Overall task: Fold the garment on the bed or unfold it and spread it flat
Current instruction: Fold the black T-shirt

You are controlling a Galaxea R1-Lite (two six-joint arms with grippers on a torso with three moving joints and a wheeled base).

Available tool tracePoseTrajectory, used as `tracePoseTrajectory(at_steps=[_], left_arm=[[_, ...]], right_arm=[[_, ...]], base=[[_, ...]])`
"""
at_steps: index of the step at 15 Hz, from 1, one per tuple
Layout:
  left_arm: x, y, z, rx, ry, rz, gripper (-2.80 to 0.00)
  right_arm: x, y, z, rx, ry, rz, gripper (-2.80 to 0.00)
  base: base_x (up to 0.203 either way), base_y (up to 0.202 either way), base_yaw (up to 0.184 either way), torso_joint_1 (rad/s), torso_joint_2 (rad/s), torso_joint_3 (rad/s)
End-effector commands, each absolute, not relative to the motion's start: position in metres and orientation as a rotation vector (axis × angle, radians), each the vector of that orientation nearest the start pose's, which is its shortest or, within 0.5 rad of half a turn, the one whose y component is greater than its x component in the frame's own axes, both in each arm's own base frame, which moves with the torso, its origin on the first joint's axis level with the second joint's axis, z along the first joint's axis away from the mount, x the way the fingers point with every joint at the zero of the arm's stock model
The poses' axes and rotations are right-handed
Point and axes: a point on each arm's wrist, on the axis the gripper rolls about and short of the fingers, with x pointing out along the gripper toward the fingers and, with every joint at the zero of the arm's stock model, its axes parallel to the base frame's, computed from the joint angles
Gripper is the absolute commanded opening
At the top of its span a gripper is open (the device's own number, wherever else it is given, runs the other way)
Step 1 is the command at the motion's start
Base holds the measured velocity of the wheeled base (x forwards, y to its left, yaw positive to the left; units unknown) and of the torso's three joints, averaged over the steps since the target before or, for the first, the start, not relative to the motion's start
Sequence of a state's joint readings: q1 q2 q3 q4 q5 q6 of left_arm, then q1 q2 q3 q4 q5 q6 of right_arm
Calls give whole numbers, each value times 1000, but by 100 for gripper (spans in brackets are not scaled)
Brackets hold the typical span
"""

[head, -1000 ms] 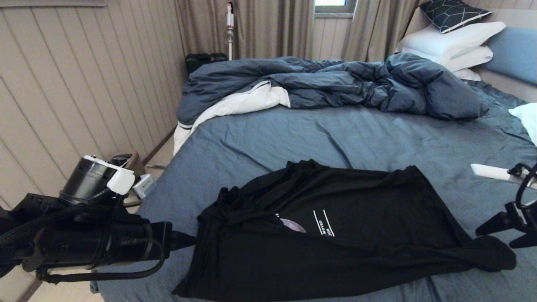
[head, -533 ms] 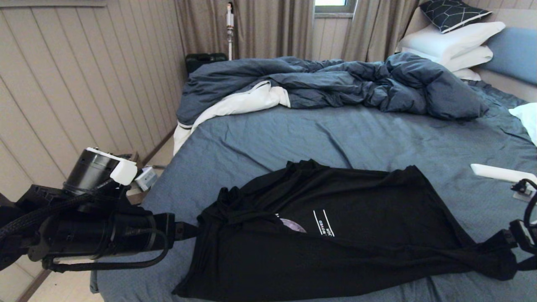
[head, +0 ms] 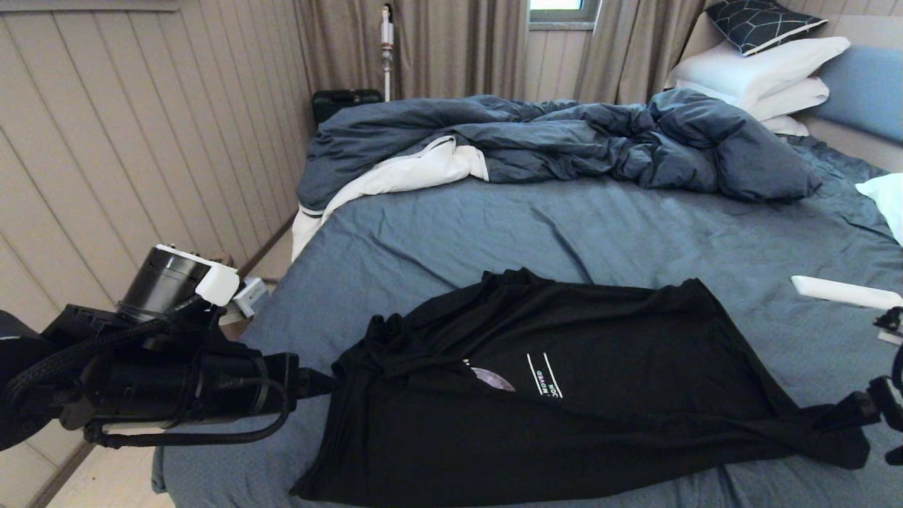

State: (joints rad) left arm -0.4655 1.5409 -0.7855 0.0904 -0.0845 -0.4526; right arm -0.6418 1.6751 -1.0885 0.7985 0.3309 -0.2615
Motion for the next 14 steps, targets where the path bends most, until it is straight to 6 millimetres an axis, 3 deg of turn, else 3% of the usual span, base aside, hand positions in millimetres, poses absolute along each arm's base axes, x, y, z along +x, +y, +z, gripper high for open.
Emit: tracePoseTrajectory(at_steps=[1, 5, 11, 12, 14], left_arm=[[214, -109, 160, -255, 929, -313, -280], [218, -110, 159, -260, 937, -310, -280], [220, -110, 158, -262, 940, -306, -280], [221, -111, 156, -261, 946, -304, -280], [223, -111, 154, -259, 954, -300, -280]], right_arm=[[189, -137, 165, 437, 1238, -107, 0], [181, -134, 158, 453, 1258, -111, 0], [195, -141, 141, 422, 1234, -121, 0], [195, -142, 139, 417, 1229, -123, -266], [196, -142, 137, 417, 1233, -120, -280]], base=[[0, 0, 0, 0, 0, 0], [0, 0, 0, 0, 0, 0], [0, 0, 0, 0, 0, 0], [0, 0, 0, 0, 0, 0], [0, 0, 0, 0, 0, 0]])
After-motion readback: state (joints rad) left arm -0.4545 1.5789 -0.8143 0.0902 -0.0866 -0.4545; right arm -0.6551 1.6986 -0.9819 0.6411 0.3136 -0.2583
